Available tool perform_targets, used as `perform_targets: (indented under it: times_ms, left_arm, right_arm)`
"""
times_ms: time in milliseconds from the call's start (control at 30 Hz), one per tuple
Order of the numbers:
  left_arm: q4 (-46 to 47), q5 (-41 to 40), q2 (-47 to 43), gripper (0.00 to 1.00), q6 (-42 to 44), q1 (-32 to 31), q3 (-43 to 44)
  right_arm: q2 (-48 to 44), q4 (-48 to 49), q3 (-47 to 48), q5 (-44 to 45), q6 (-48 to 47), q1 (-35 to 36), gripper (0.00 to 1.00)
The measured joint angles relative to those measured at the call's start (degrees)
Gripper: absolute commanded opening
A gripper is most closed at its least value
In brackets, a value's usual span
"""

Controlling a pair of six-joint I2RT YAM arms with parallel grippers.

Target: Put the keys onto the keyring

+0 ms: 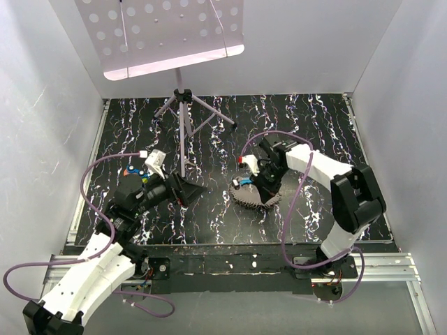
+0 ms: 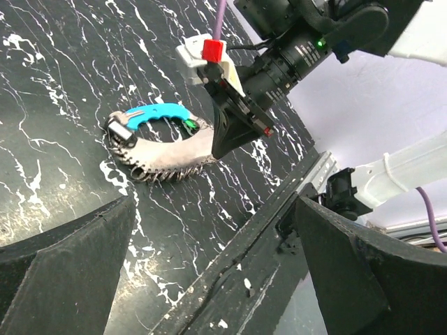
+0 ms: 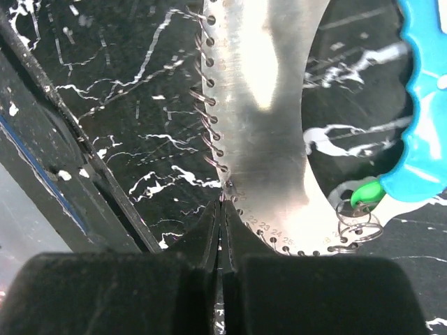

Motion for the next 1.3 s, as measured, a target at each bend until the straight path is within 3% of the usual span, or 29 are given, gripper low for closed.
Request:
perform_targets:
  times_ms: [300, 467, 533, 633, 700, 1100, 1300]
  left_arm:
    - [-2.49, -0.42, -2.4, 0.99, -3.74, -0.66, -0.92]
    - [-2.93, -0.81, -0.22, 1.0, -4.5, -1.38, -1.03]
    - [-2.95, -1.05, 1.11, 1.0, -4.81, -1.68, -1.03]
    - [-3.19, -1.29, 2.62, 1.0, -4.85, -2.21, -1.05]
    - [-3.43, -1.44, 2.95, 1.0, -4.83, -2.45, -1.05]
    - [-4.44, -2.38, 4.2, 0.99, -1.46, -2.56, -0.7]
    - [-6.47, -2.69, 6.82, 0.99, 3.5, -2.58, 3.23]
  right_arm:
    - [-9.77, 3.13, -5.4, 2.16, -7.1, 4.96, 0.01]
    - [-10.05, 5.33, -10.12, 5.18, -9.05, 4.94, 0.02]
    - [-9.53, 5.95, -10.99, 6.19, -9.14, 4.94, 0.07]
    - [-8.94, 6.43, -11.34, 6.86, -8.83, 4.46, 0.31]
    - [-8.96, 6.49, -11.3, 6.34, -8.44, 3.63, 0.37]
    - [-15.39, 2.05, -6.08, -3.93, -7.26, -14.01, 0.47]
    - [-12.87, 1.7, -1.11, -6.64, -3.02, -28.5, 0.47]
